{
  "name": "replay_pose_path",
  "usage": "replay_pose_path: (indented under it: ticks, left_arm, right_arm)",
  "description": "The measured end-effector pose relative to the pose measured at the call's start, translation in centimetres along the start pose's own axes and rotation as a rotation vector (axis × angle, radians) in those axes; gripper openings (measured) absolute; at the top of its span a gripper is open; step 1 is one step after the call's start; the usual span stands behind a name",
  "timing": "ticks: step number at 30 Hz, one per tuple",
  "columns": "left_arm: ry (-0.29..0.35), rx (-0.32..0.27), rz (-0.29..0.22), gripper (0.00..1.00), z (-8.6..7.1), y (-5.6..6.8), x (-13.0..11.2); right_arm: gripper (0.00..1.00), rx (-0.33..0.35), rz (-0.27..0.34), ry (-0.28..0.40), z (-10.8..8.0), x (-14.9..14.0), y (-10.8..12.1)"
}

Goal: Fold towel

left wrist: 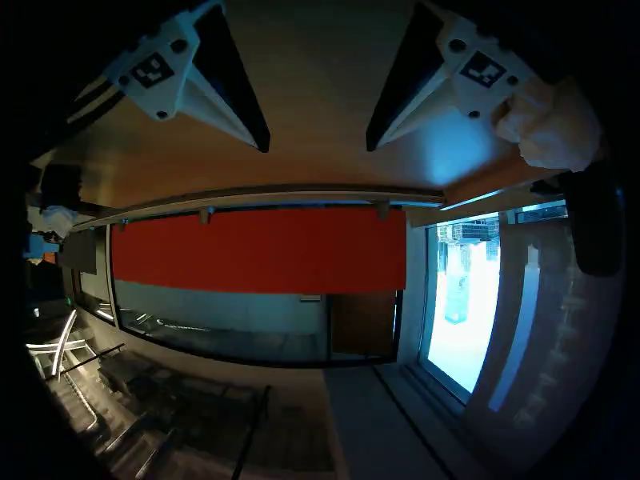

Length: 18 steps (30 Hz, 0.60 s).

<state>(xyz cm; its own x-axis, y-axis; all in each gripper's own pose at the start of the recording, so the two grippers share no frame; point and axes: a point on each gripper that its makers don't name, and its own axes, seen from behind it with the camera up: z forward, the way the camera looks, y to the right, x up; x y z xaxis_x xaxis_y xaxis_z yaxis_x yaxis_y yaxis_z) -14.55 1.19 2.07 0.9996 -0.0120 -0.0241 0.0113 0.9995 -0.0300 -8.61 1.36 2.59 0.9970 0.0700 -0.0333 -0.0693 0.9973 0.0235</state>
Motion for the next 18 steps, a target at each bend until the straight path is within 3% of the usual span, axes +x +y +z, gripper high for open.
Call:
replay_pose_path:
  ticks: [6,18]
  left_arm:
    - [0.0,0.0,0.0,0.89,0.0,0.0,0.0]
    - [0.0,0.0,0.0,0.89,0.0,0.0,-0.1]
  right_arm:
    - [0.99,-0.01,0.02,0.009,0.0,-1.8,0.3]
    - [0.99,-0.023,-0.008,0.021,-0.2,-4.1,0.7]
